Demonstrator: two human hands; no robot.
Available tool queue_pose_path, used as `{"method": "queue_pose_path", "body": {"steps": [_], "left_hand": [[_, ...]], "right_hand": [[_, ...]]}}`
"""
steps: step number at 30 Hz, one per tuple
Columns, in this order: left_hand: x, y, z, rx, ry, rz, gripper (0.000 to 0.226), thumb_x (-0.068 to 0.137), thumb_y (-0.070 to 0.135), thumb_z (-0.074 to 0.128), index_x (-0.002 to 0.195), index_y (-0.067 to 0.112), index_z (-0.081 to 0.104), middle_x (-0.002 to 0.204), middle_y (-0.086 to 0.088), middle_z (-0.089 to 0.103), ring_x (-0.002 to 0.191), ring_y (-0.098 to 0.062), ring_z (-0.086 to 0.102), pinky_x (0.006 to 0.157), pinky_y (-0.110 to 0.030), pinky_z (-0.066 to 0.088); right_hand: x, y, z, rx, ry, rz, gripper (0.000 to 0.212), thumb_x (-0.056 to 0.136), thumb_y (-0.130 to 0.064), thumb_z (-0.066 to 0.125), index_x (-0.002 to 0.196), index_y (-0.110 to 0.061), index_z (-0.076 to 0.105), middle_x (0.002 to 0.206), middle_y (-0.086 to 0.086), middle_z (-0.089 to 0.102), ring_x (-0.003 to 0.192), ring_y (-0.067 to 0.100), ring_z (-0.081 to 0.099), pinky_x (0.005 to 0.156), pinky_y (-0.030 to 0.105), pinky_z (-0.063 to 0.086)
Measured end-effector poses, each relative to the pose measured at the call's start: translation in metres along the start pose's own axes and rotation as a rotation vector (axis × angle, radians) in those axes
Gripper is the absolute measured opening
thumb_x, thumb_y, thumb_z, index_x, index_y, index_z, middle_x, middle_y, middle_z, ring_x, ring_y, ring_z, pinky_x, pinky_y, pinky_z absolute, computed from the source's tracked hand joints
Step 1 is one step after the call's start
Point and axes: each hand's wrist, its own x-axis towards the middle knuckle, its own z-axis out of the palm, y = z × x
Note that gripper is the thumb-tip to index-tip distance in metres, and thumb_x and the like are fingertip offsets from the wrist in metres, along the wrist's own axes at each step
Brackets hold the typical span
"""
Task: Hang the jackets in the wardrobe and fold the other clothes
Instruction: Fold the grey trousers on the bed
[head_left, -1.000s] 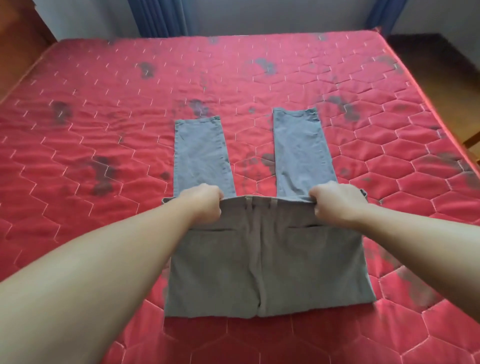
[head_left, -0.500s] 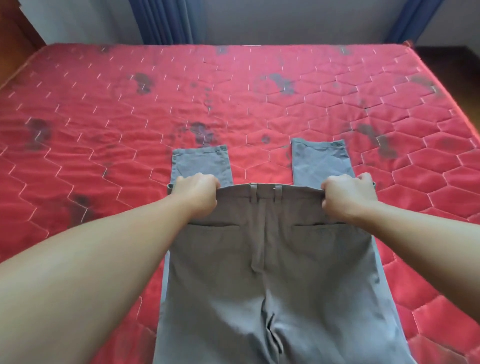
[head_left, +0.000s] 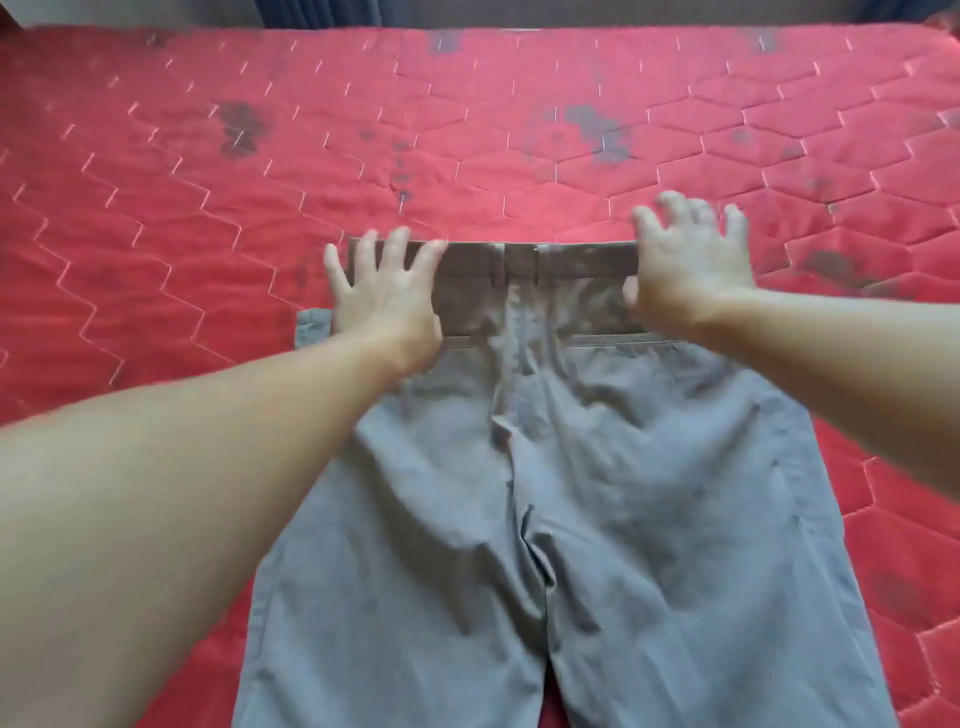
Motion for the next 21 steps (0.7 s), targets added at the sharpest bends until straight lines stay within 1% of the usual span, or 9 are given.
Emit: {"method": "queue_pose_path", "body": {"steps": [3, 5, 7, 8, 10, 13, 16, 18, 21], "left_hand": [[-0.069, 0.029, 0.066, -0.131, -0.218, 0.039, 0.068, 0.091, 0.056, 0.046, 0.149, 0.044, 0.014, 0.162, 0.002, 0.005, 0.149, -0.026, 0.001, 0.115, -0.058, -0.002], [-0.110, 0.044, 0.105, -0.179, -0.322, 0.004, 0.071, 0.089, 0.068, 0.031, 0.150, 0.048, -0.002, 0.163, 0.008, -0.010, 0.148, -0.026, -0.015, 0.113, -0.061, -0.009], [-0.129, 0.047, 0.134, -0.166, -0.297, -0.006, 0.073, 0.086, 0.074, 0.017, 0.148, 0.048, -0.010, 0.161, 0.010, -0.019, 0.145, -0.025, -0.025, 0.111, -0.062, -0.013], [-0.131, 0.045, 0.142, -0.147, -0.265, 0.000, 0.074, 0.084, 0.076, 0.012, 0.148, 0.048, -0.011, 0.161, 0.011, -0.020, 0.145, -0.024, -0.027, 0.111, -0.062, -0.014], [-0.130, 0.041, 0.148, -0.133, -0.204, 0.011, 0.076, 0.081, 0.077, 0.008, 0.149, 0.048, -0.008, 0.161, 0.011, -0.017, 0.145, -0.024, -0.025, 0.111, -0.060, -0.014], [-0.132, 0.040, 0.147, -0.174, -0.170, 0.007, 0.074, 0.083, 0.075, 0.010, 0.150, 0.048, -0.002, 0.162, 0.011, -0.011, 0.147, -0.022, -0.020, 0.112, -0.057, -0.014], [-0.157, 0.034, 0.142, -0.214, -0.164, 0.047, 0.069, 0.087, 0.070, 0.010, 0.151, 0.047, 0.000, 0.163, 0.009, -0.006, 0.148, -0.020, -0.016, 0.114, -0.049, -0.015], [-0.189, 0.024, 0.143, -0.203, -0.156, 0.074, 0.064, 0.093, 0.064, 0.020, 0.151, 0.045, 0.002, 0.164, 0.007, -0.003, 0.149, -0.019, -0.011, 0.116, -0.046, -0.012], [-0.245, 0.018, 0.141, -0.233, -0.166, 0.034, 0.062, 0.098, 0.053, 0.032, 0.152, 0.042, 0.005, 0.163, 0.006, -0.002, 0.150, -0.019, -0.007, 0.119, -0.046, -0.006]], "right_hand": [[-0.066, -0.031, 0.060, 0.058, -0.138, -0.186, 0.062, 0.087, -0.045, 0.050, 0.144, -0.025, 0.033, 0.156, 0.008, 0.023, 0.144, 0.026, 0.021, 0.115, 0.055, 0.009], [-0.117, -0.045, 0.096, 0.148, -0.180, -0.258, 0.059, 0.088, -0.047, 0.044, 0.144, -0.026, 0.039, 0.156, 0.008, 0.028, 0.144, 0.027, 0.026, 0.114, 0.057, 0.012], [-0.148, -0.052, 0.118, 0.242, -0.165, -0.248, 0.060, 0.086, -0.047, 0.037, 0.140, -0.024, 0.049, 0.151, 0.010, 0.040, 0.140, 0.030, 0.036, 0.112, 0.058, 0.020], [-0.154, -0.052, 0.127, 0.259, -0.145, -0.232, 0.062, 0.086, -0.048, 0.034, 0.141, -0.024, 0.049, 0.151, 0.010, 0.041, 0.139, 0.030, 0.037, 0.113, 0.057, 0.022], [-0.157, -0.051, 0.135, 0.250, -0.118, -0.217, 0.064, 0.087, -0.050, 0.031, 0.144, -0.025, 0.045, 0.153, 0.009, 0.037, 0.142, 0.028, 0.032, 0.115, 0.055, 0.019], [-0.157, -0.053, 0.134, 0.207, -0.137, -0.208, 0.066, 0.088, -0.052, 0.024, 0.149, -0.029, 0.034, 0.159, 0.006, 0.026, 0.147, 0.026, 0.021, 0.117, 0.052, 0.011], [-0.174, -0.057, 0.131, 0.226, -0.174, -0.159, 0.061, 0.094, -0.051, 0.031, 0.152, -0.031, 0.025, 0.162, 0.005, 0.016, 0.149, 0.025, 0.012, 0.118, 0.050, 0.005], [-0.203, -0.057, 0.130, 0.252, -0.169, -0.134, 0.059, 0.096, -0.049, 0.035, 0.151, -0.030, 0.029, 0.161, 0.007, 0.019, 0.149, 0.025, 0.014, 0.118, 0.049, 0.007], [-0.260, -0.051, 0.126, 0.277, -0.176, -0.116, 0.063, 0.090, -0.050, 0.028, 0.147, -0.025, 0.040, 0.157, 0.008, 0.030, 0.146, 0.027, 0.024, 0.116, 0.049, 0.016]]}}
